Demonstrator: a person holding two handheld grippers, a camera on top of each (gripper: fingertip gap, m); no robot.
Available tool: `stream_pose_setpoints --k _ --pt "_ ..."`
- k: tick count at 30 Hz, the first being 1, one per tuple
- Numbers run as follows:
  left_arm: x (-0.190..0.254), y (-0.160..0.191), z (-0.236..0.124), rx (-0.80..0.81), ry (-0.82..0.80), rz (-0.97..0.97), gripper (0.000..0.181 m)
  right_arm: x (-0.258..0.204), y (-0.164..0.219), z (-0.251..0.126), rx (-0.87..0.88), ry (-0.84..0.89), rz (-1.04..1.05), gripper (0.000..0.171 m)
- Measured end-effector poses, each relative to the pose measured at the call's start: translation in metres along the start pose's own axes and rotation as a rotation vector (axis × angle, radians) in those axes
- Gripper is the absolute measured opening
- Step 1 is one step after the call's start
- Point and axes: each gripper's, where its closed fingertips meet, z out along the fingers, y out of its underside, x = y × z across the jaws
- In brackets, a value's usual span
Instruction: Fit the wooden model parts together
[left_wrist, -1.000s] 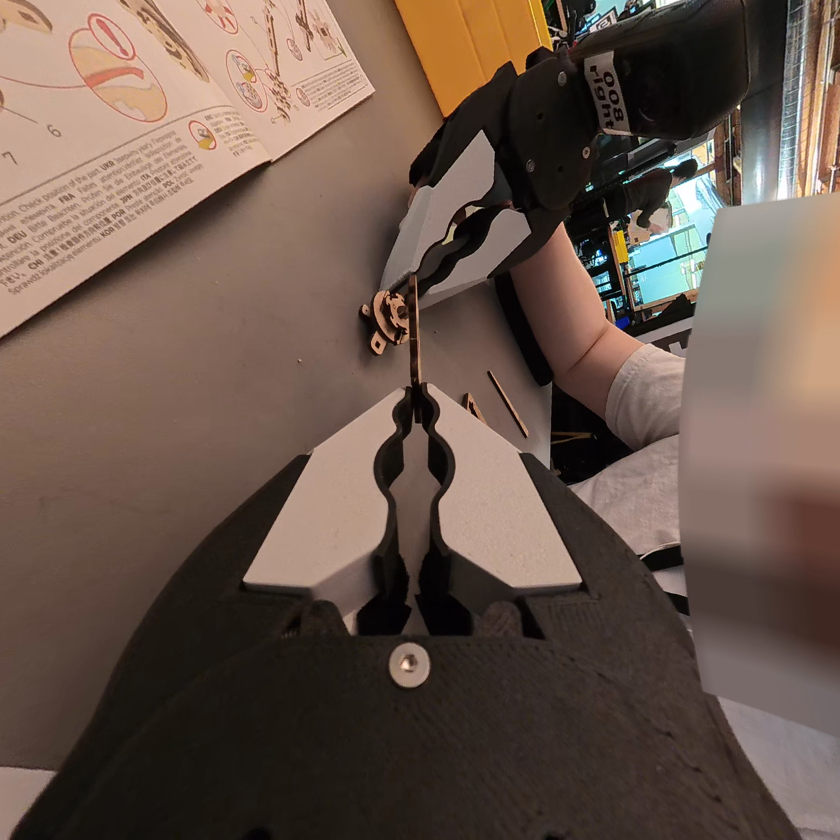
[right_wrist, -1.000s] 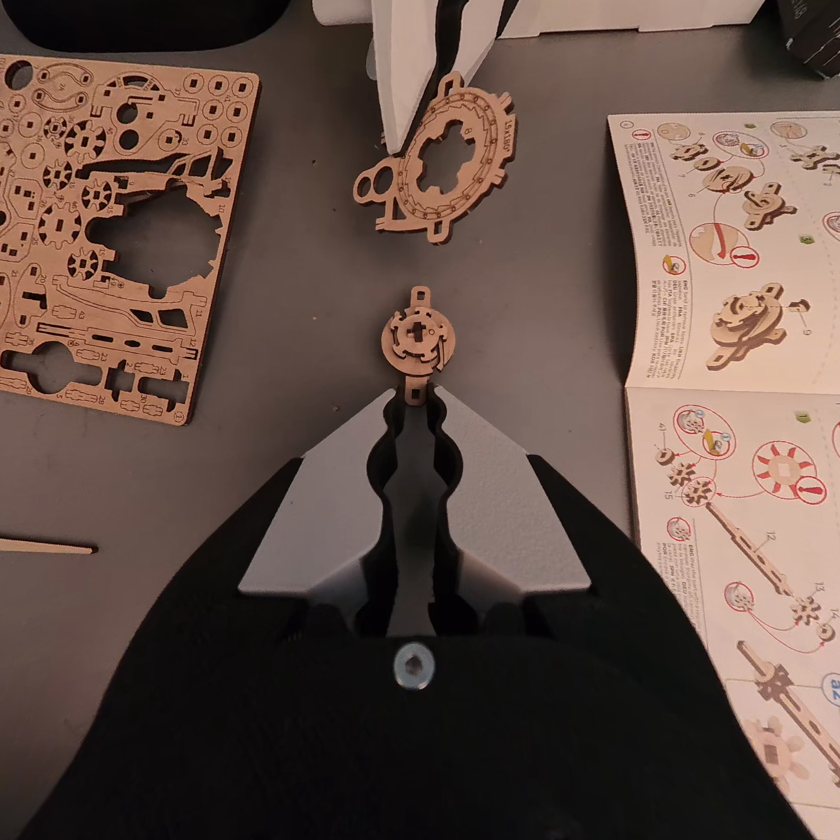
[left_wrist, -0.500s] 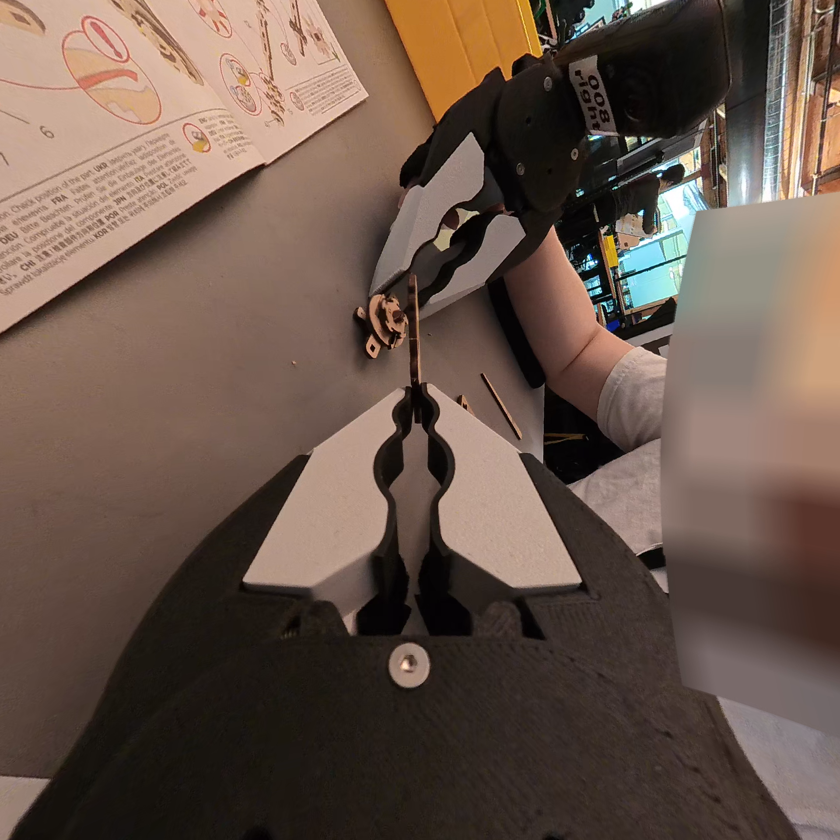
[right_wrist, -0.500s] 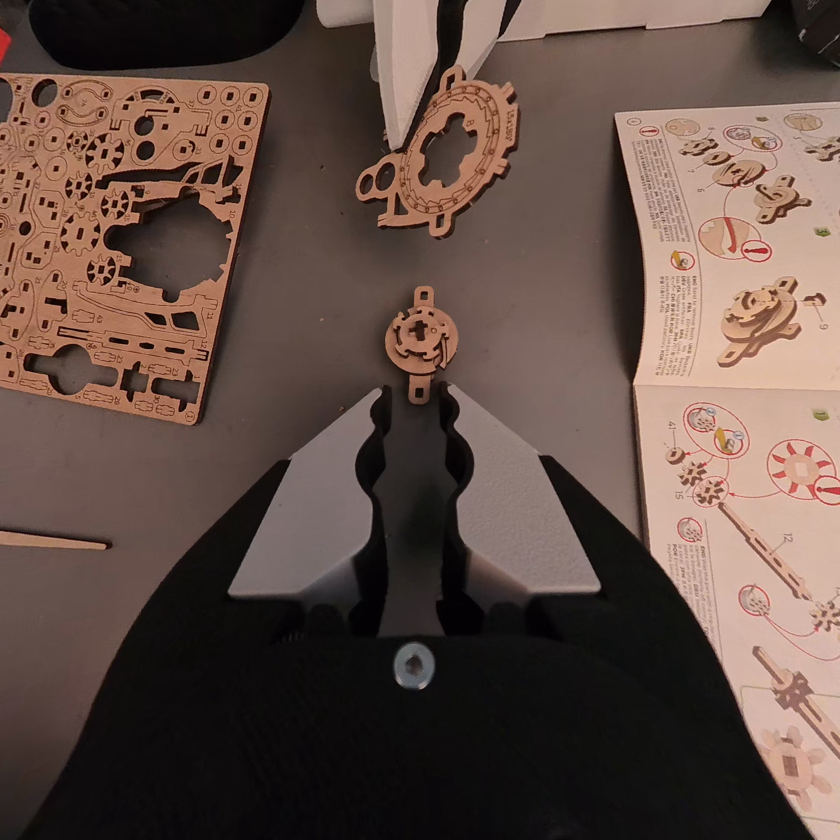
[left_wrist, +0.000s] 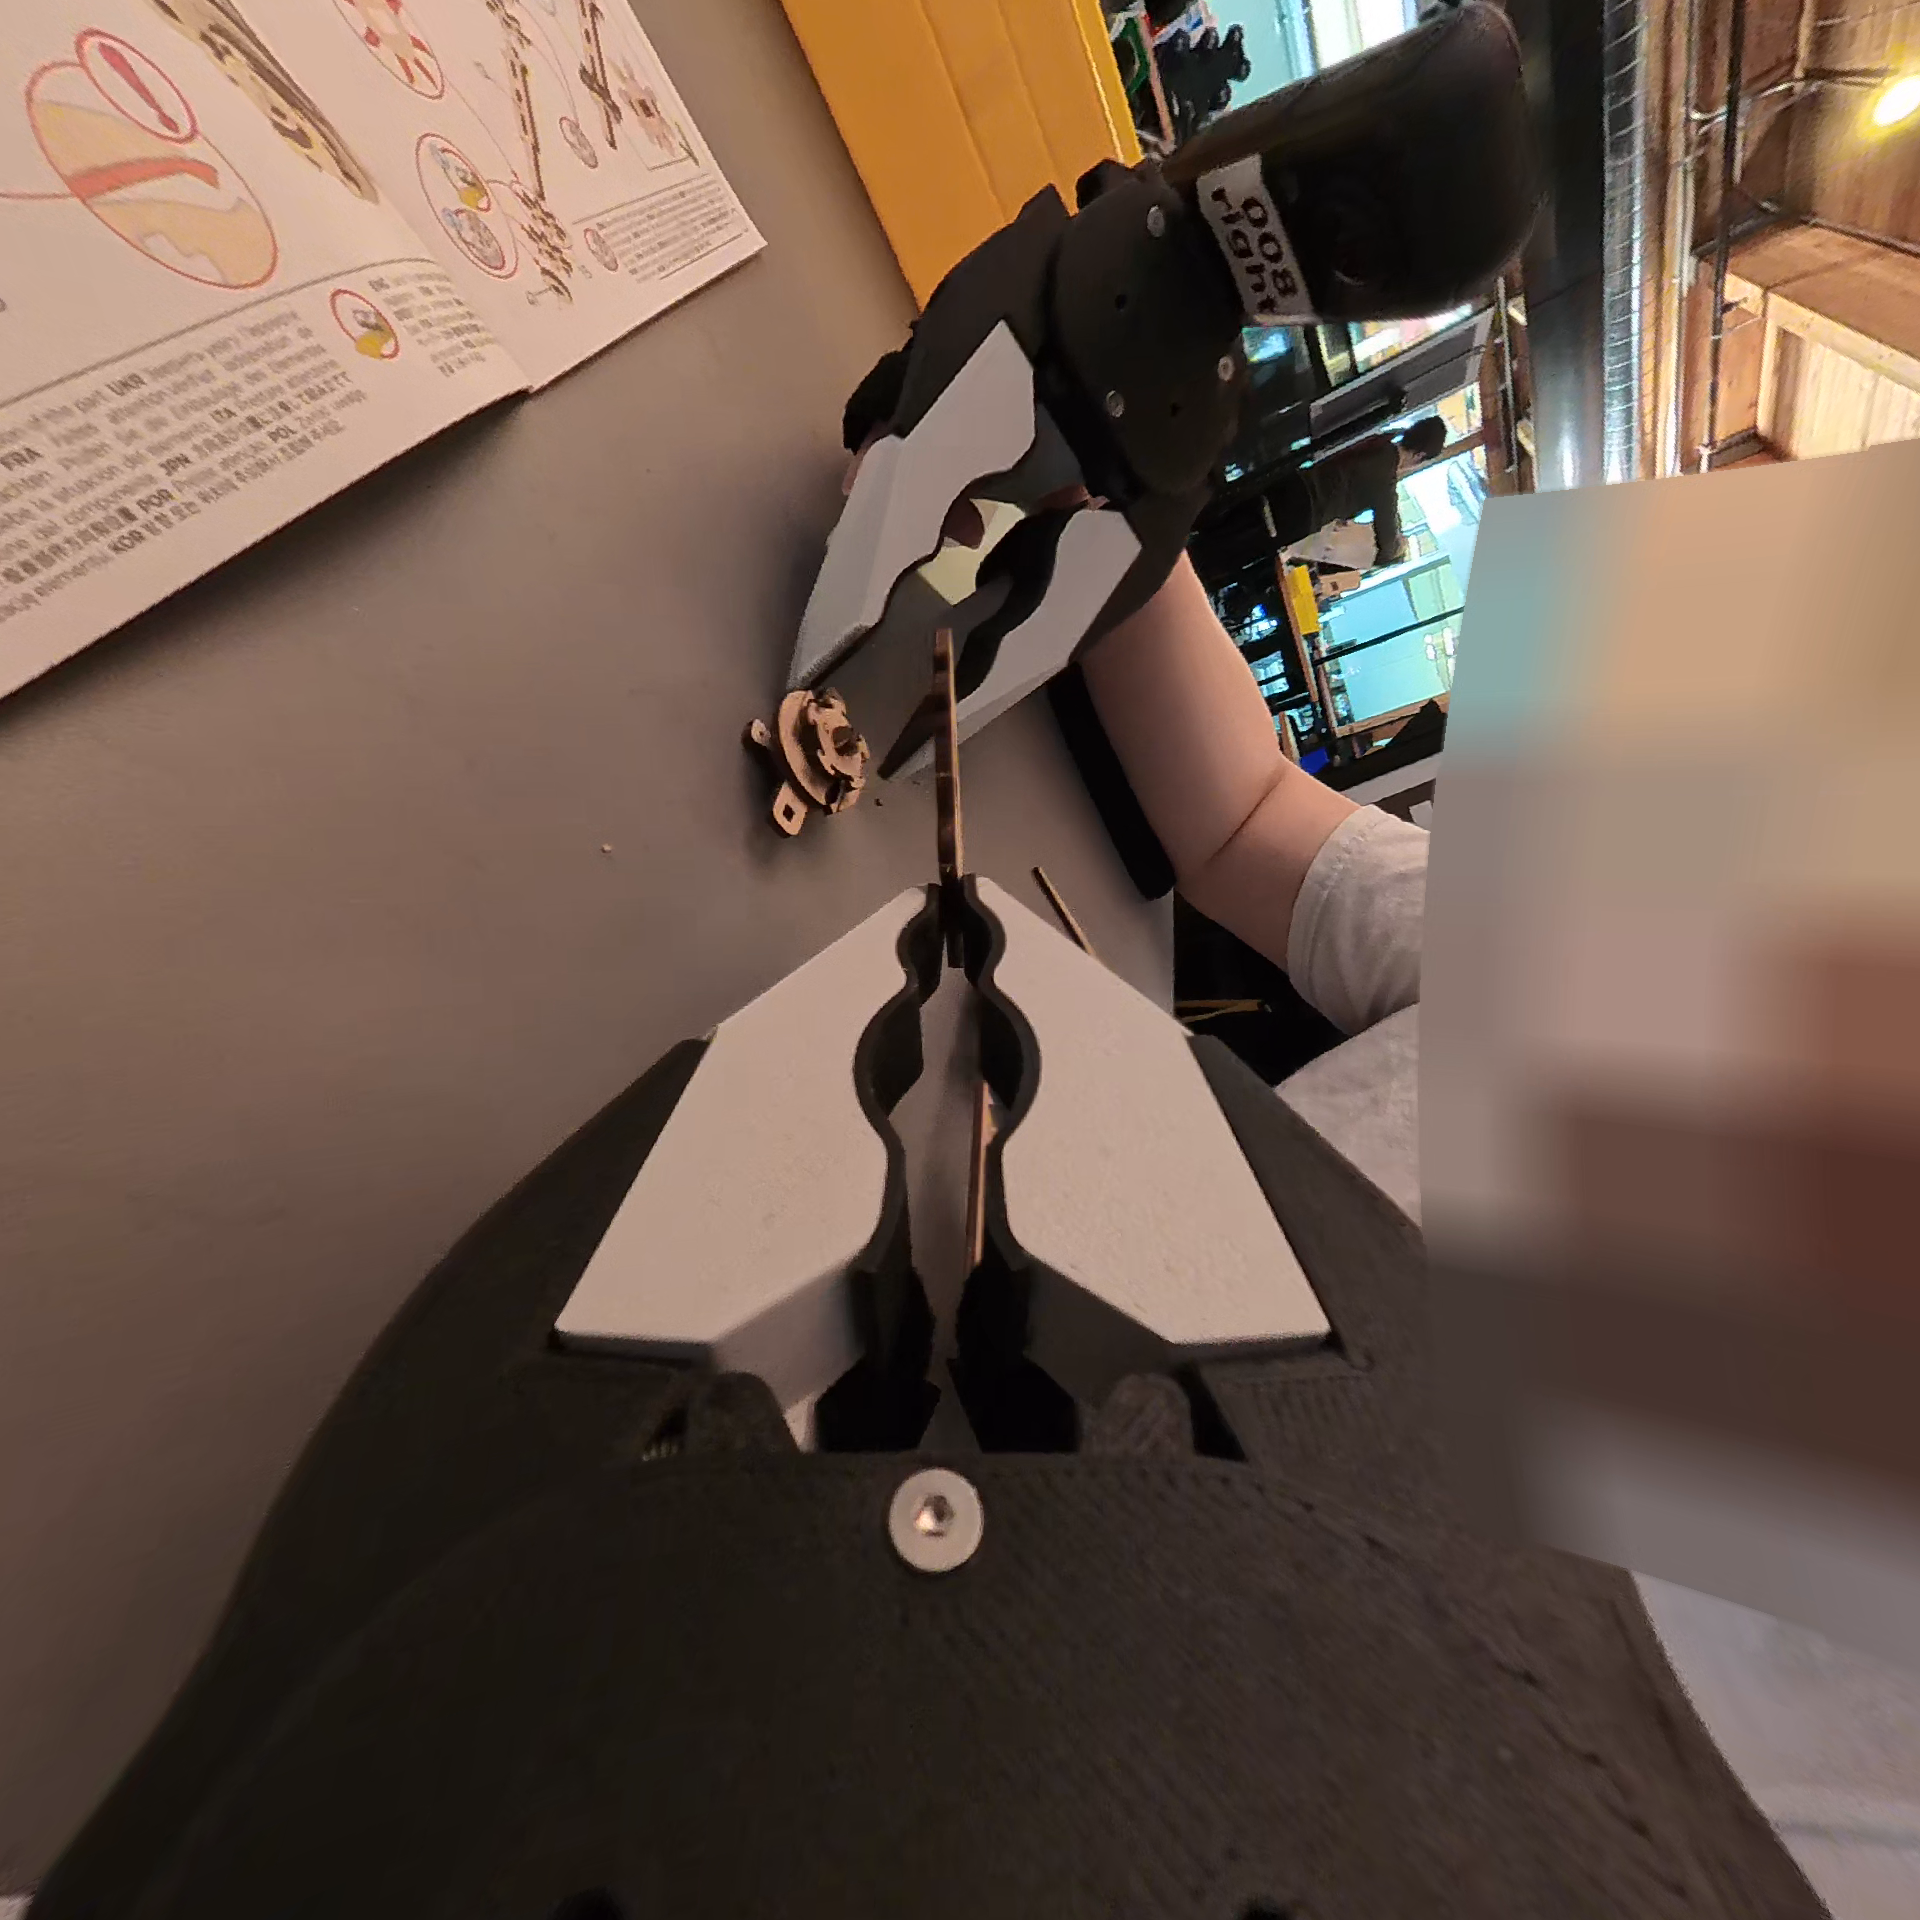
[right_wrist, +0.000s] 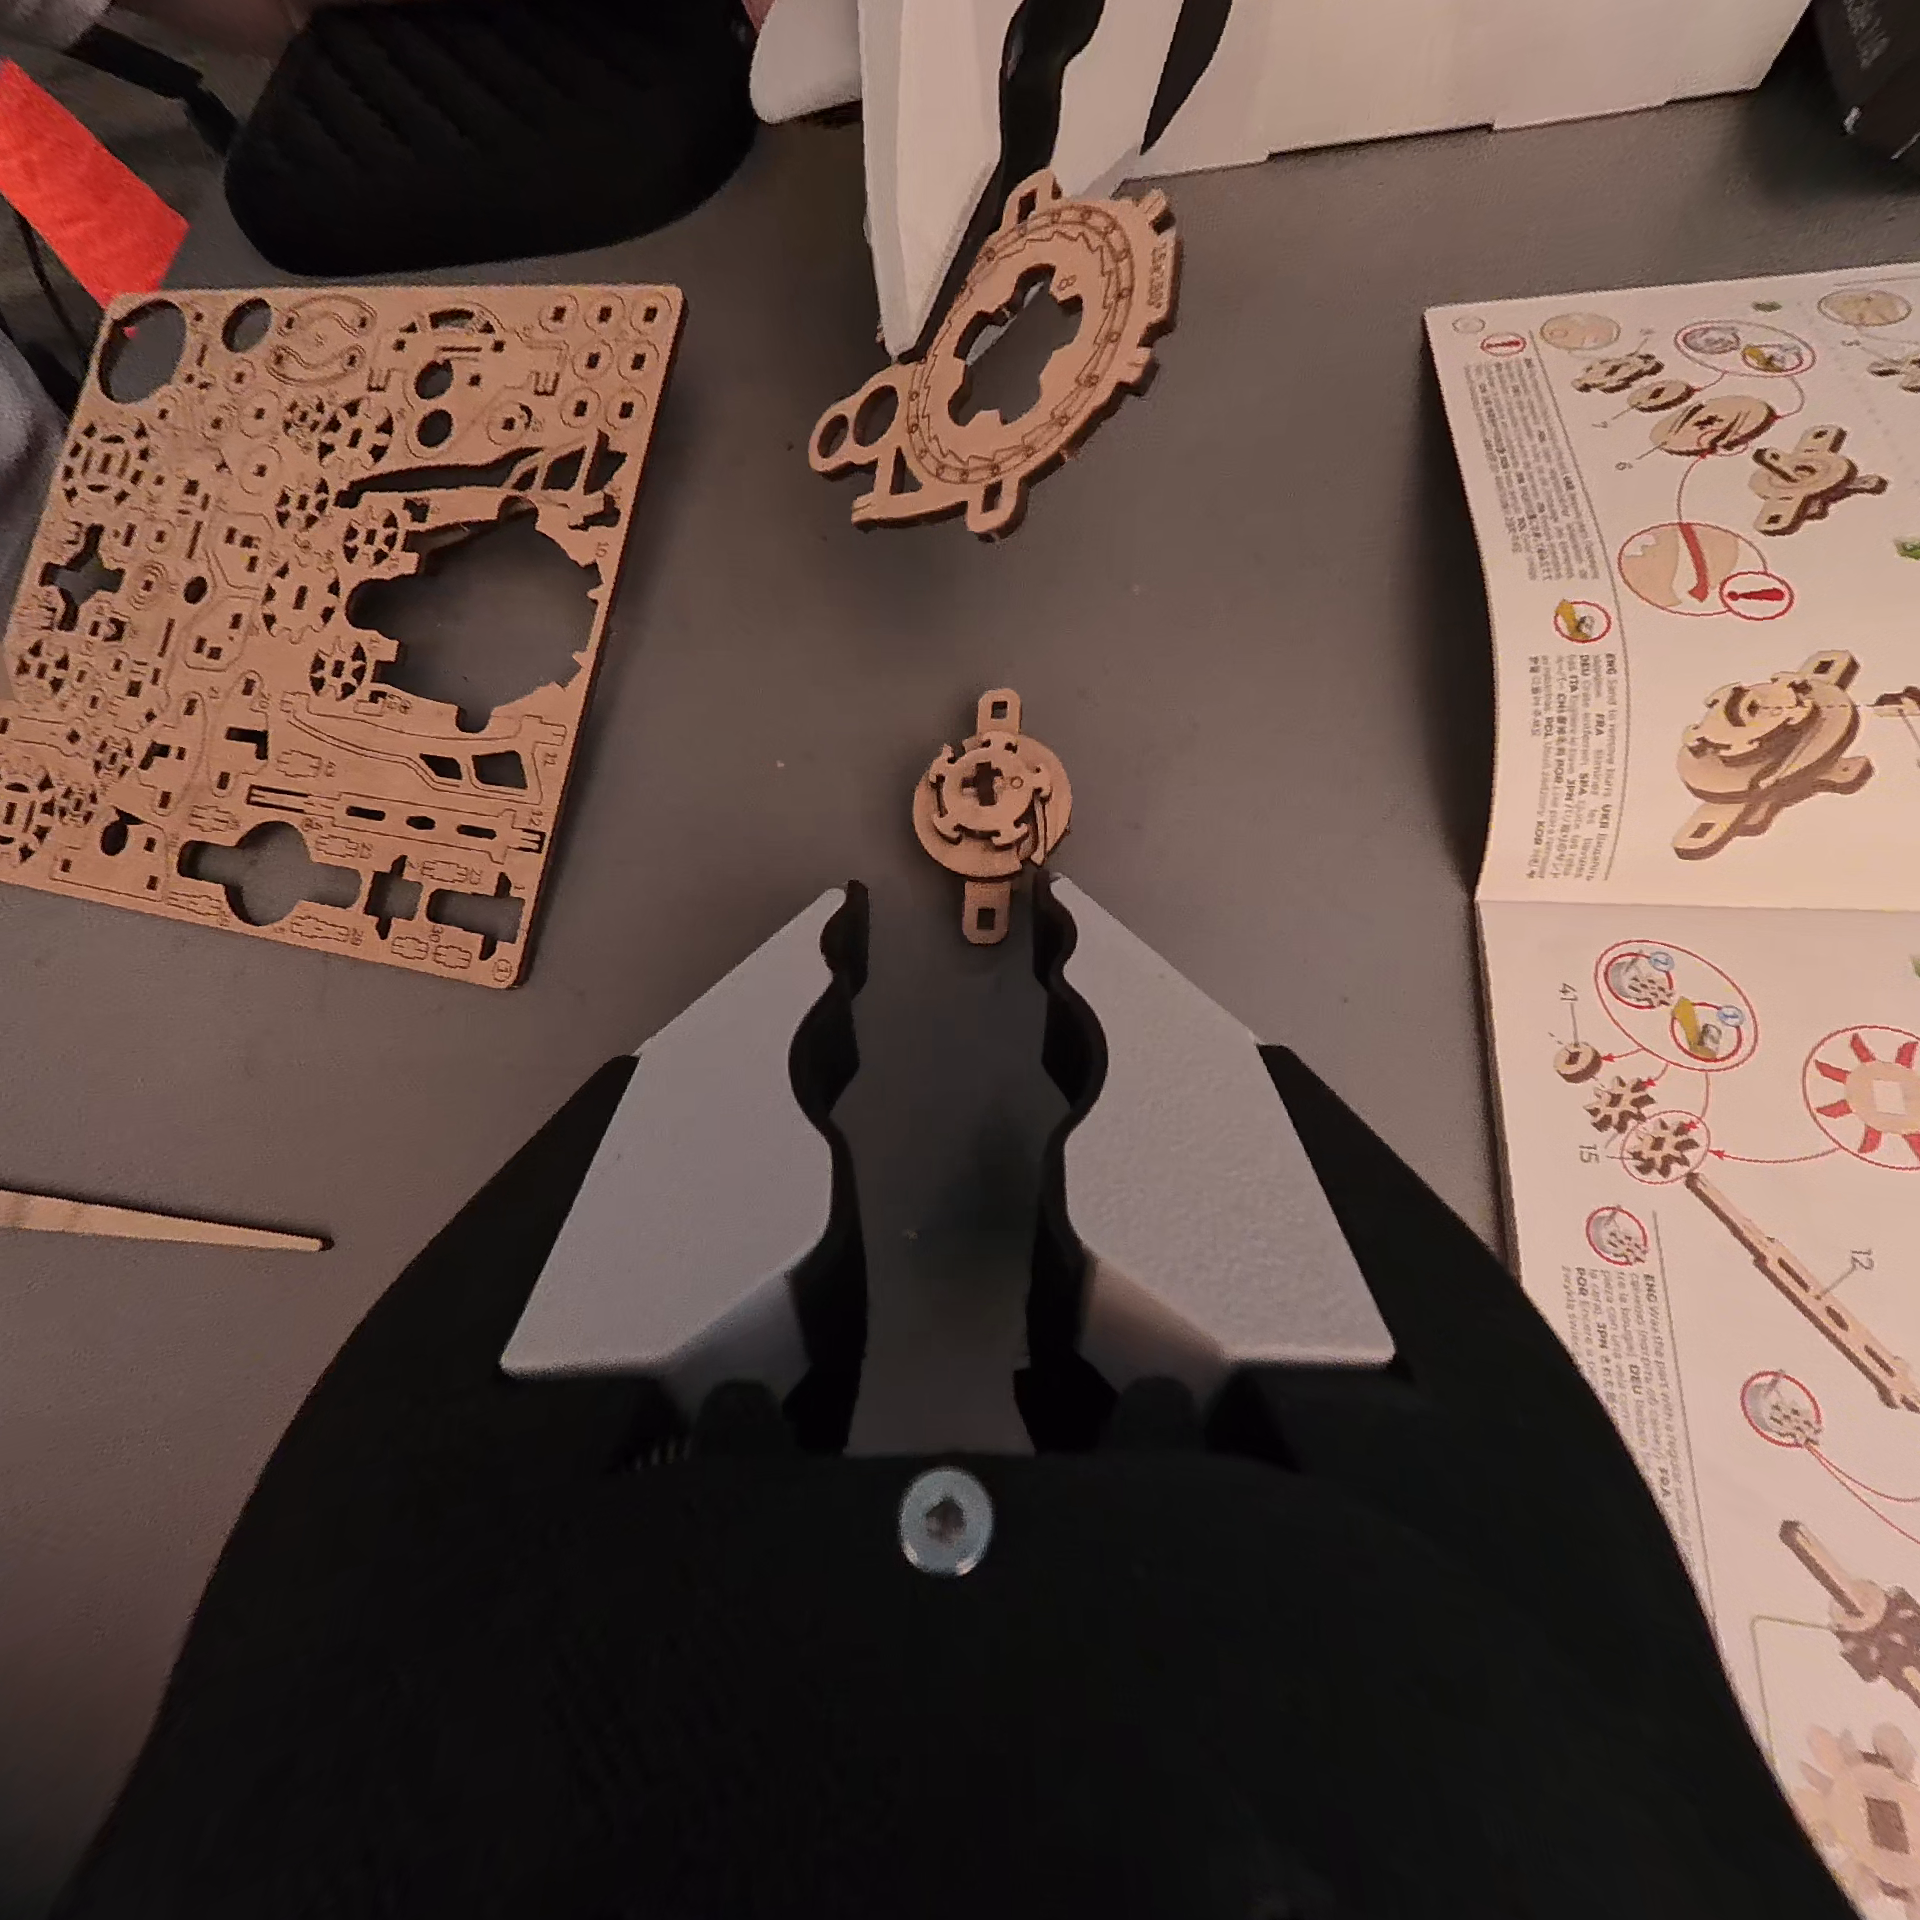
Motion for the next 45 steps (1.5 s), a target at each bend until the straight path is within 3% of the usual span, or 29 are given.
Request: stream_pose_setpoints --k 20,45 --pt "0.01 -0.002 0.001 0.012 0.064 -0.009 0.0 0.002 -0.014 -0.009 0.092 -0.008 0.027 0.036" --pt "0.003 0.002 0.002 -0.009 0.022 -0.005 0.0 0.01 0.008 0.002 -0.031 0.049 -0.005 0.021"
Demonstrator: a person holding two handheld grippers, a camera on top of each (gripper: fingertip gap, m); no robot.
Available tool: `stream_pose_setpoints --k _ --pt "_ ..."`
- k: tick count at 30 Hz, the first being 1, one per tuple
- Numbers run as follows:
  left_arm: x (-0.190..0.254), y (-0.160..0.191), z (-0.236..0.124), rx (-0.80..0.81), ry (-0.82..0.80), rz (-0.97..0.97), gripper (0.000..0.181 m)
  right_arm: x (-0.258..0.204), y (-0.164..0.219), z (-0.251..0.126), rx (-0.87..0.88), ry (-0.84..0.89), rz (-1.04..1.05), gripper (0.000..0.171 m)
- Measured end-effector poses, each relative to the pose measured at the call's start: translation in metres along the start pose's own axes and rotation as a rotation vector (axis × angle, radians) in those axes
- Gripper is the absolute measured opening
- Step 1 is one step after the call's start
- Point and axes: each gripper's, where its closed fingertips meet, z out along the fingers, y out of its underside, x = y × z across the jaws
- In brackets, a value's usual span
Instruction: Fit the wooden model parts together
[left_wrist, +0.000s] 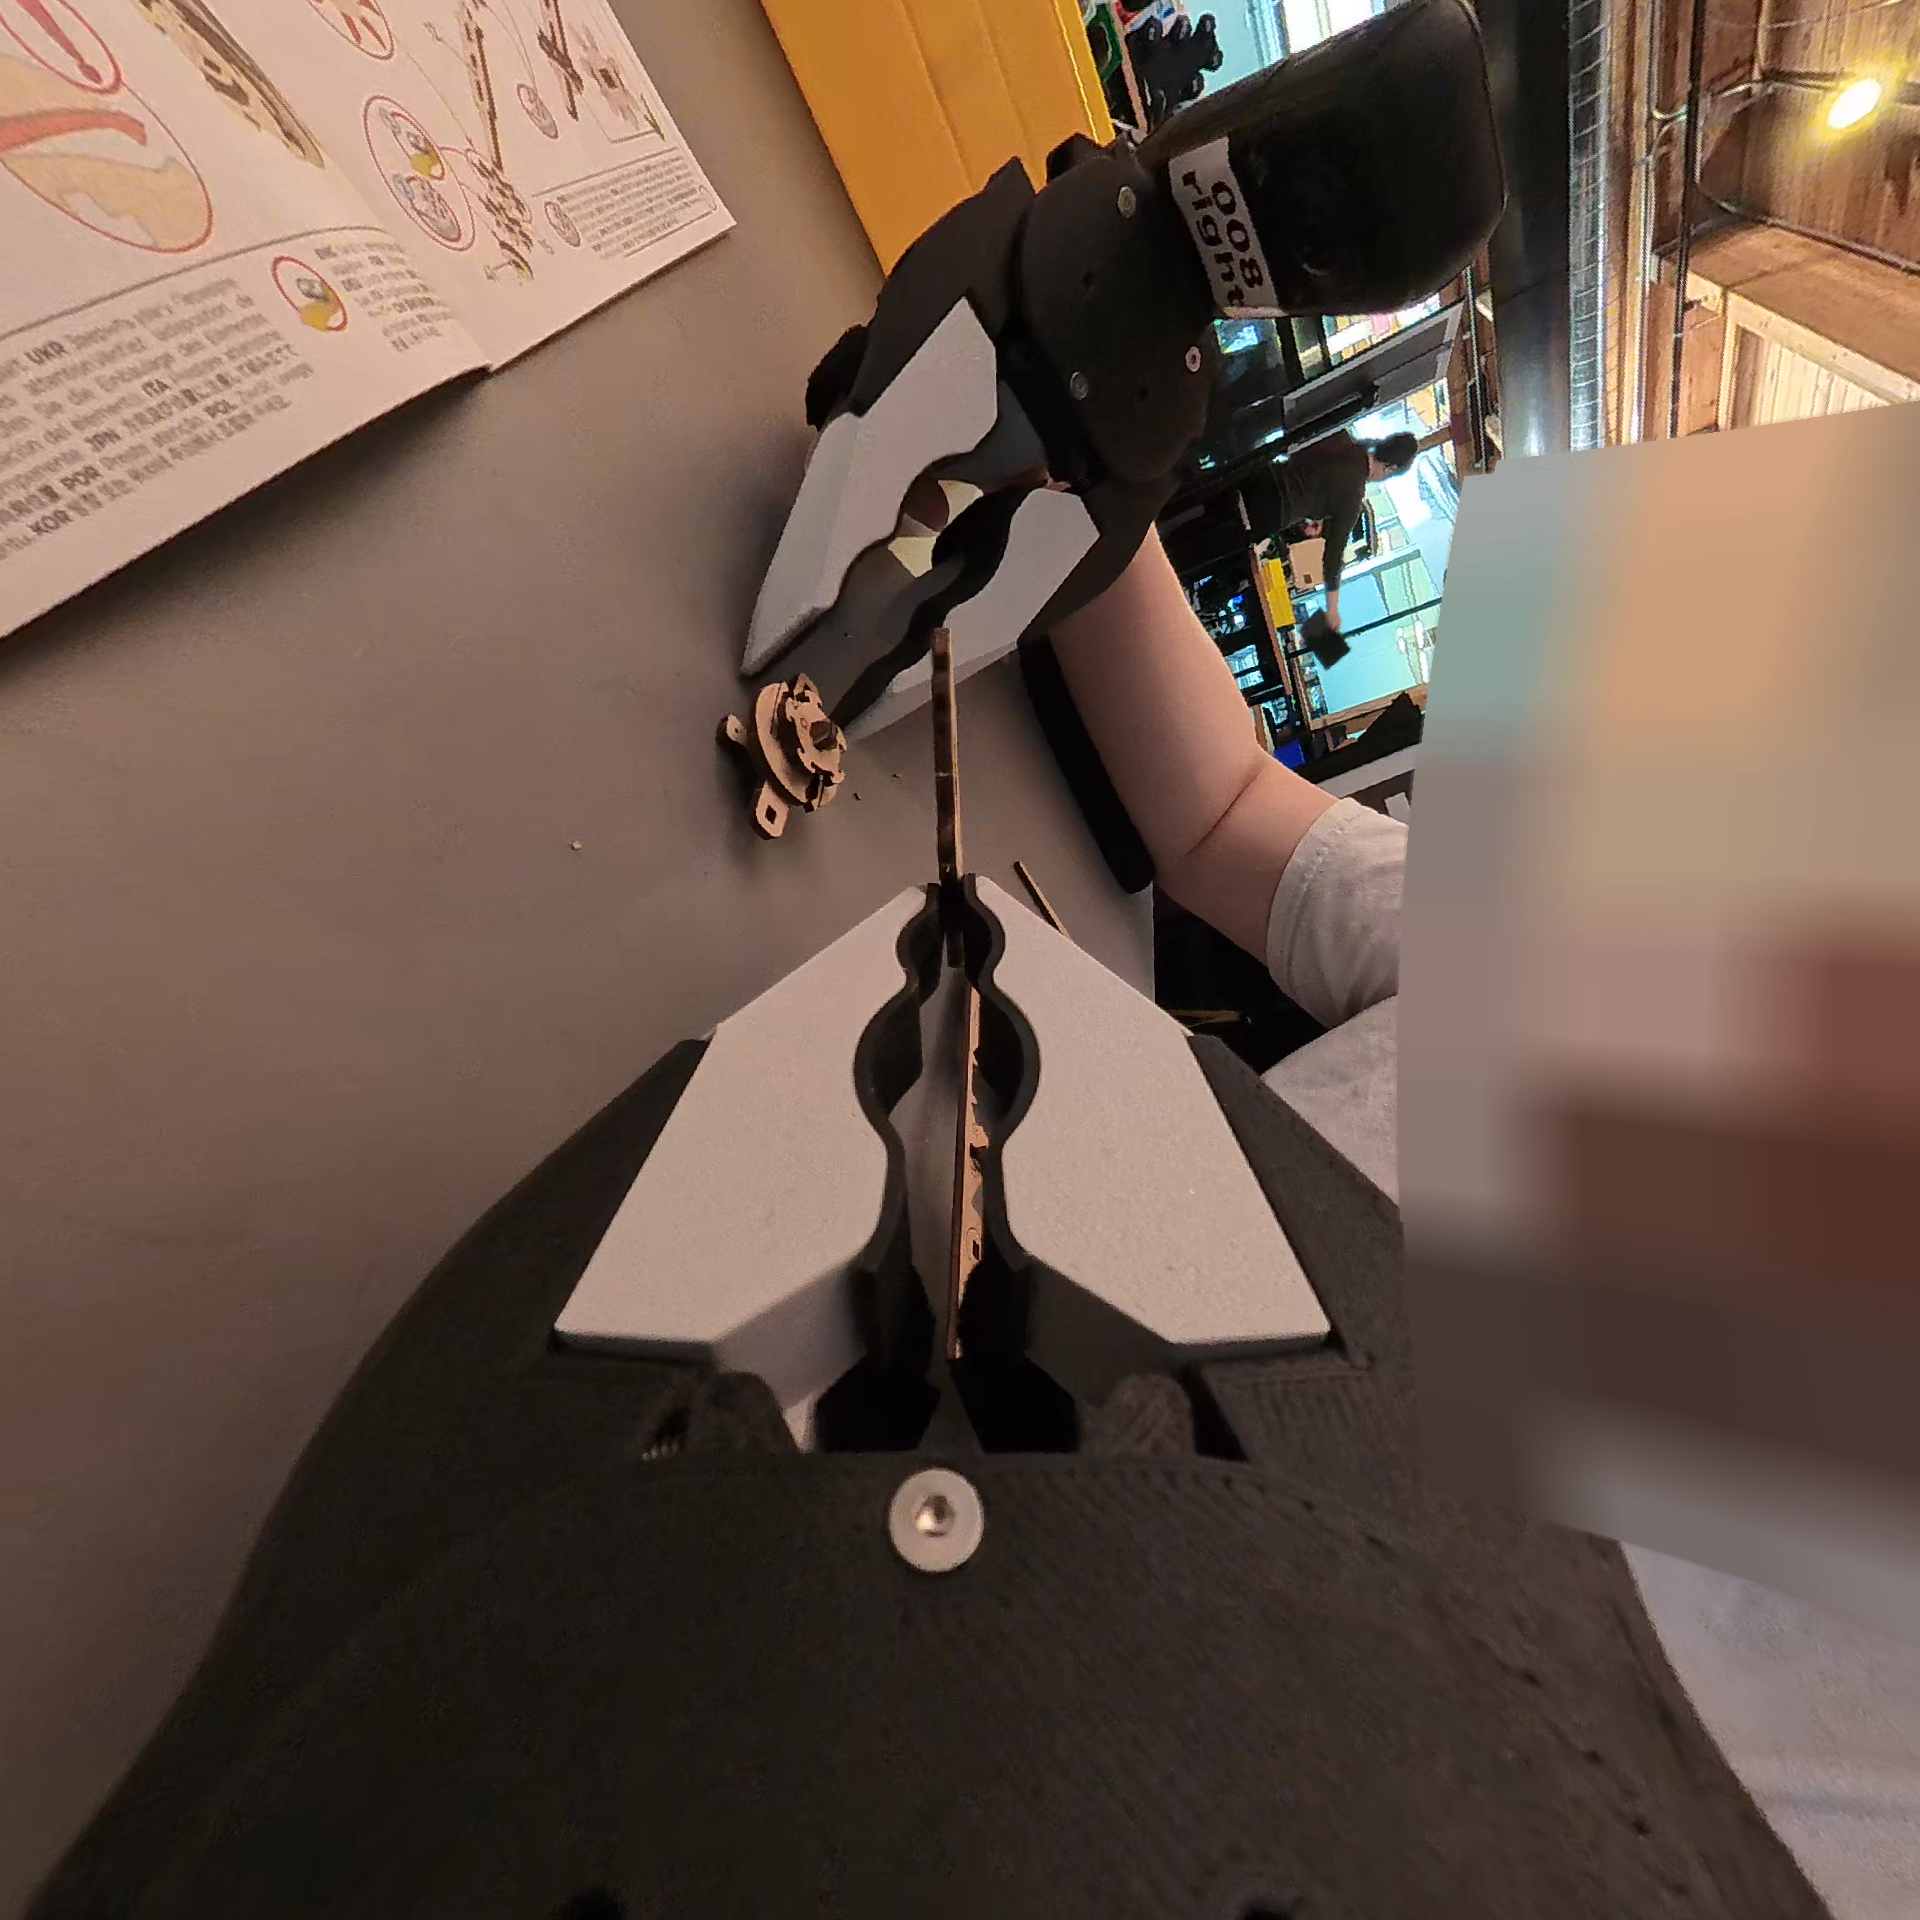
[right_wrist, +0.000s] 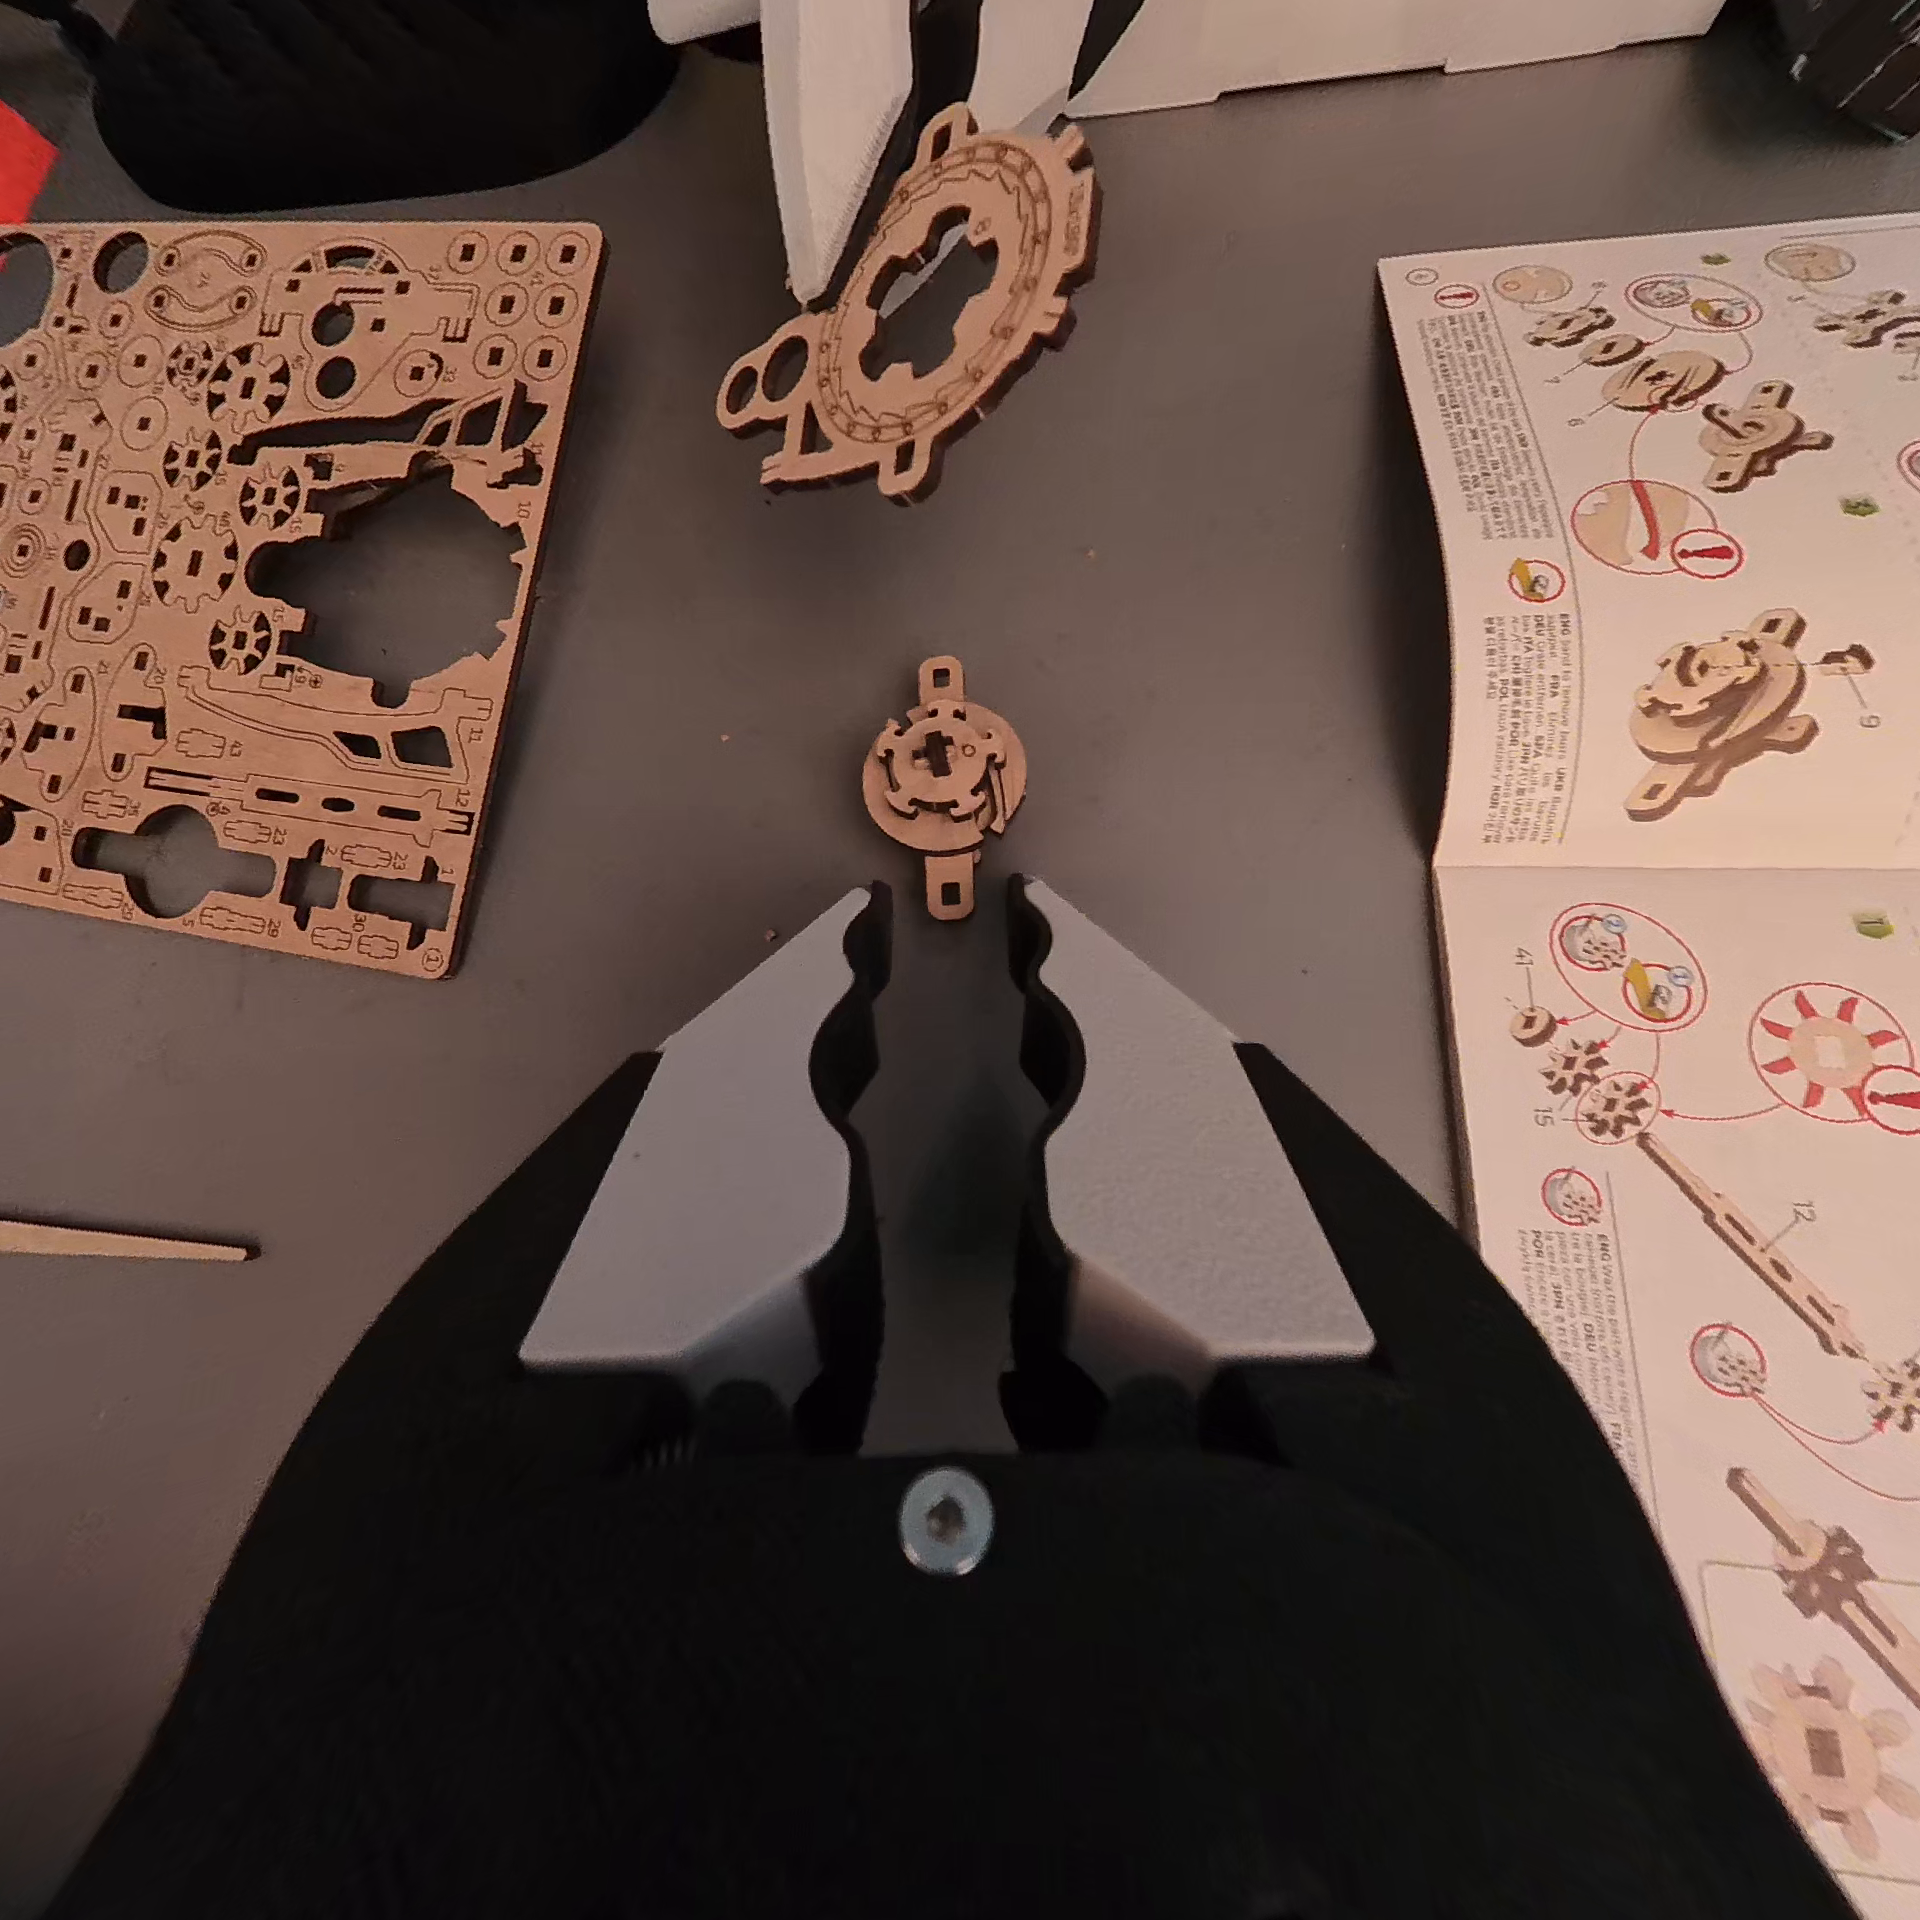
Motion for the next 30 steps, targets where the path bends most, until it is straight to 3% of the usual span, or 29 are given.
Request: stream_pose_setpoints --k 7,10,15,22,30 --pt "0.011 0.001 0.004 -0.022 0.007 0.095 0.0 -0.004 -0.01 -0.011 0.064 -0.036 0.011 0.027" --pt "0.015 0.002 0.006 -0.028 -0.016 0.125 0.0 -0.008 -0.04 -0.033 0.241 -0.096 0.089 0.034" --pt "0.029 -0.001 0.009 0.008 -0.007 0.112 0.0 -0.006 -0.101 -0.064 0.54 -0.27 0.438 0.041" --pt "0.04 0.0 0.012 0.023 -0.004 0.093 0.001 -0.018 -0.105 -0.026 0.404 -0.304 0.681 0.039" --pt "0.034 0.003 0.014 0.011 -0.061 0.116 0.0 -0.018 -0.103 -0.013 0.374 -0.261 0.735 0.027"
